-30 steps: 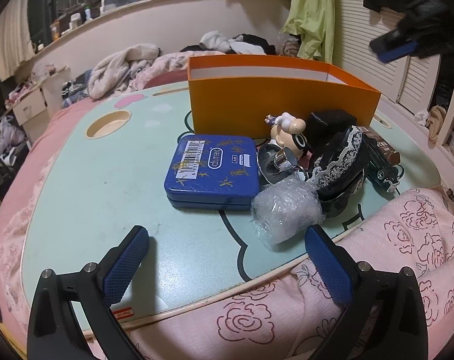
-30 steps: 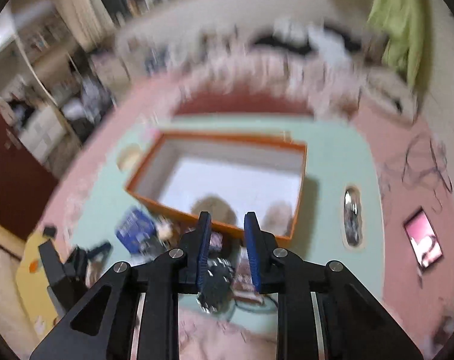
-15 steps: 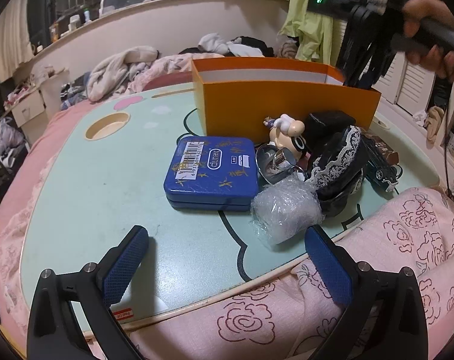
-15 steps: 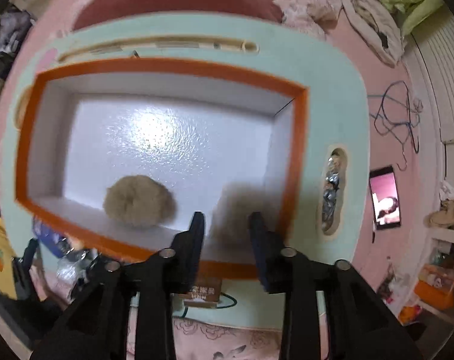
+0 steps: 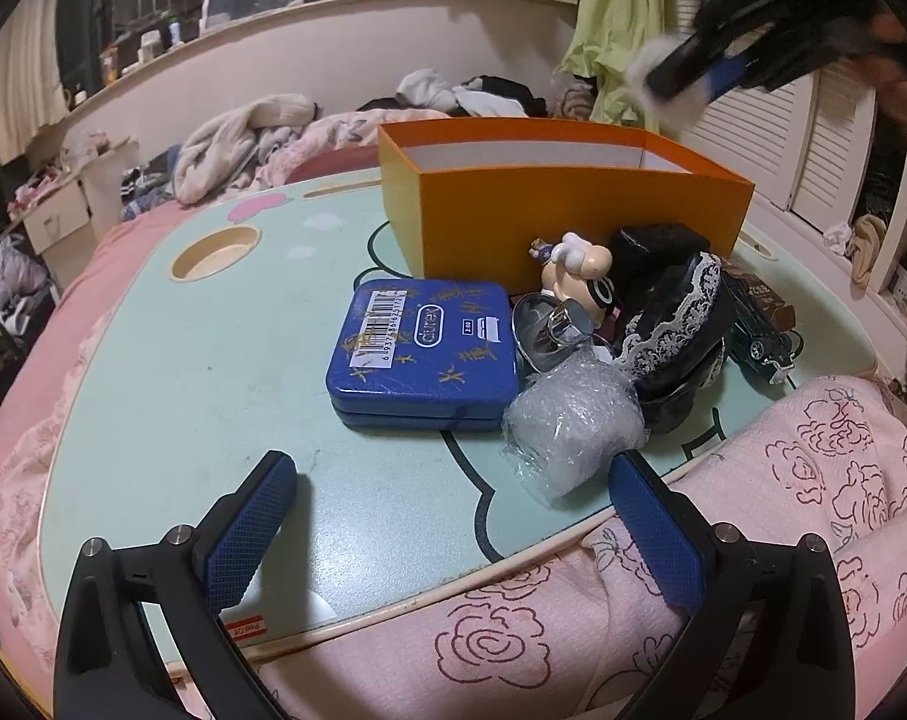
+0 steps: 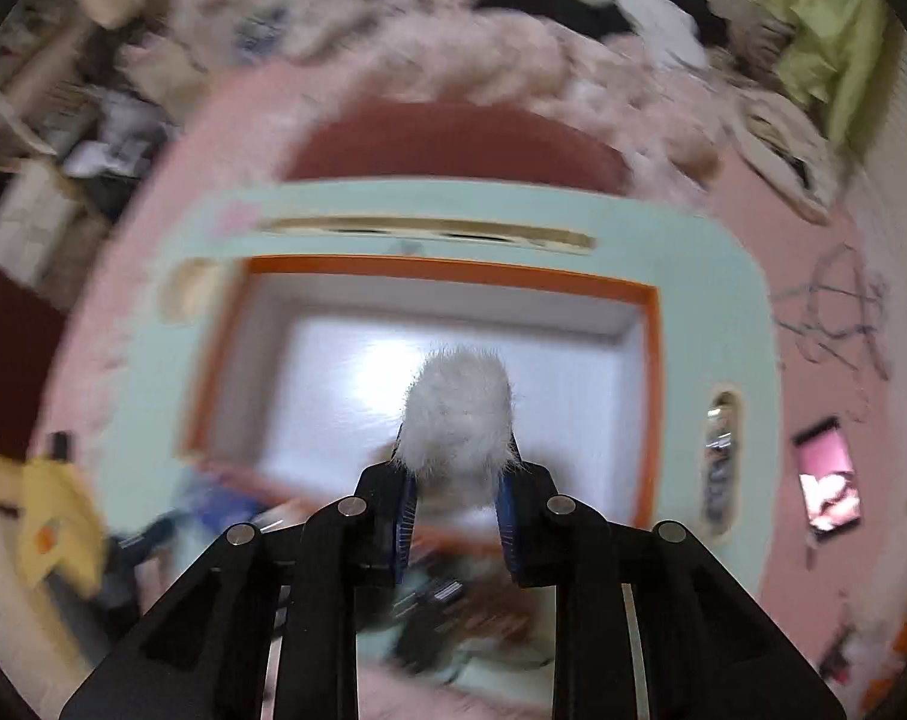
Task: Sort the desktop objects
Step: 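Carry the white pompom out and set it on the black cloth with the right gripper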
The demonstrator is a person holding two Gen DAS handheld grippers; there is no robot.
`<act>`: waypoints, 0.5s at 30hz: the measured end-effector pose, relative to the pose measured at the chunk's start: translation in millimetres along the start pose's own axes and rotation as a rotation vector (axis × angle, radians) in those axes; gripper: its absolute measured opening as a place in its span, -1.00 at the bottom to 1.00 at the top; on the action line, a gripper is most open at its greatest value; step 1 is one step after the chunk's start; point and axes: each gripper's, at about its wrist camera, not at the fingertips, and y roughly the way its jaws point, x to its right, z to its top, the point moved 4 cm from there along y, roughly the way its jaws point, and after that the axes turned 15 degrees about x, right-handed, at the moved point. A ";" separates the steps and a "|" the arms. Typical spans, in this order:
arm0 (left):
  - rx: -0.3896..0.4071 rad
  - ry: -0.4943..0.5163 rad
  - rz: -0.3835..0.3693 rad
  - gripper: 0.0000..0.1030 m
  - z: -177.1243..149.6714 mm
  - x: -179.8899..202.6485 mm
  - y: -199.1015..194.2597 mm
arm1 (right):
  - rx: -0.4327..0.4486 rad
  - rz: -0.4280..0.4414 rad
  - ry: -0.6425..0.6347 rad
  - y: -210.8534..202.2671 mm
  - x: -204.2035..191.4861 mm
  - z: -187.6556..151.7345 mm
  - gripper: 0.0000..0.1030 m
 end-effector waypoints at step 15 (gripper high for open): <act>0.000 0.000 -0.003 1.00 0.4 -0.3 0.1 | 0.132 0.175 0.061 -11.8 -7.9 -78.5 0.30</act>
